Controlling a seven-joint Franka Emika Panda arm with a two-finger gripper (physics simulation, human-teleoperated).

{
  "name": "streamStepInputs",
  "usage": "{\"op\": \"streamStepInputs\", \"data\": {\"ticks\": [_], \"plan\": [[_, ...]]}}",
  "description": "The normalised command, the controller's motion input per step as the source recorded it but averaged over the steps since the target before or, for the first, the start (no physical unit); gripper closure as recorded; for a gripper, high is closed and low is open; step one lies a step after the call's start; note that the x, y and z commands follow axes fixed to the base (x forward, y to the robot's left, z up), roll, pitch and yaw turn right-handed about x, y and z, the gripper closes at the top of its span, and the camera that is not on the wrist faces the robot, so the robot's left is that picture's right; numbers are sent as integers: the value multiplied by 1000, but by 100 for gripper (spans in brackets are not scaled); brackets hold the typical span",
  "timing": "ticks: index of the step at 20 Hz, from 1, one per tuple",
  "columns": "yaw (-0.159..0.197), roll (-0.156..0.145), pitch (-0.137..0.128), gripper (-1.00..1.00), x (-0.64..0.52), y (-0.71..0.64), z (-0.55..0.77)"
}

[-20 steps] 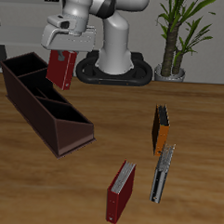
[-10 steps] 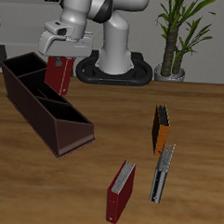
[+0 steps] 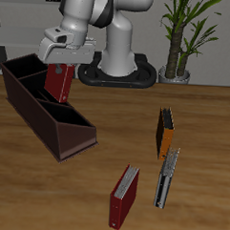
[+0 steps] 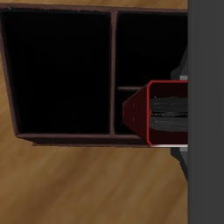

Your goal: Place the left red book into the right desk caddy's front compartment

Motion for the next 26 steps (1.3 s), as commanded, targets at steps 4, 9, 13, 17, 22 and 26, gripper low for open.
{"op": "streamStepInputs", "data": {"ticks": [4, 9, 13, 17, 22, 26], "plan": [[-18, 6, 23, 100, 76, 0, -189], [-9, -7, 28, 100, 88, -16, -189], [-16, -9, 27, 100, 74, -27, -183], [-15, -7, 23, 100, -4, -44, -135], [-35, -37, 68, -100, 10, 9, -147], [-12, -23, 18, -100, 13, -51, -64]]}}
